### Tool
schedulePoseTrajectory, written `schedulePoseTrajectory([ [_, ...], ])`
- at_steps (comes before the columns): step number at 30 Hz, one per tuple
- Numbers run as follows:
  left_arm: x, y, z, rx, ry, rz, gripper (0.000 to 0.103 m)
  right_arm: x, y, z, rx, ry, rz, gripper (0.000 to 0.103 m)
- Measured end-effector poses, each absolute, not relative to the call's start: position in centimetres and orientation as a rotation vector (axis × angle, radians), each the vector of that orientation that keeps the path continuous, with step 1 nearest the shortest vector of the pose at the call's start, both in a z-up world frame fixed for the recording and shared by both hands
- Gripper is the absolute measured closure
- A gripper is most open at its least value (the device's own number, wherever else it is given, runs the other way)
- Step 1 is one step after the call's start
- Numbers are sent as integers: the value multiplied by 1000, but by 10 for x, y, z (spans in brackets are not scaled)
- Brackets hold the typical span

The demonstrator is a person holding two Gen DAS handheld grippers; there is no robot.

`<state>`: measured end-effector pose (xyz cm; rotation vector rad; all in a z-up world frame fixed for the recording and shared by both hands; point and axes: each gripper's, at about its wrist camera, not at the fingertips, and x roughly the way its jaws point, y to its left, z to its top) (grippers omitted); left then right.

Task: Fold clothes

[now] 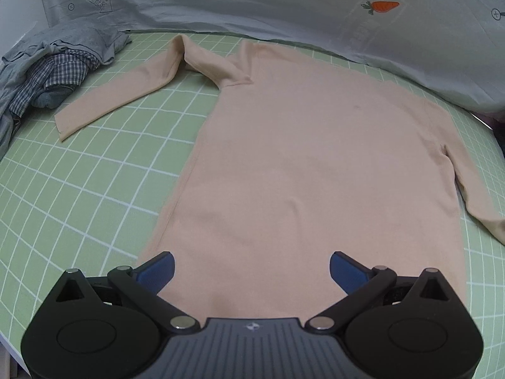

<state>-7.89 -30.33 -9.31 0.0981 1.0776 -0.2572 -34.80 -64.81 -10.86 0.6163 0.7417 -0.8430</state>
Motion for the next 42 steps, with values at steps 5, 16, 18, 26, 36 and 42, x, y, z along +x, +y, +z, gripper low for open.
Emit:
schedulePoseTrajectory([
  [5,-98,-301,-90,110,1074,-270,0,-362,-634,-115,593,758,-820,72],
  [16,-133,-290,-75,107,1026,-226,0,-319,-679,-127,446,782,-771,31],
  [18,-139,-286,-76,105,1029,-199,0,-308,-689,-134,399,812,-745,31],
  [26,-159,-268,-74,53,1044,-87,0,-303,-708,-146,361,835,-704,60],
  [36,-162,-280,-76,22,1048,-104,0,-334,-700,-143,390,819,-685,95],
  [42,-164,-295,-80,51,1060,-169,0,-376,-666,-141,466,832,-686,95],
])
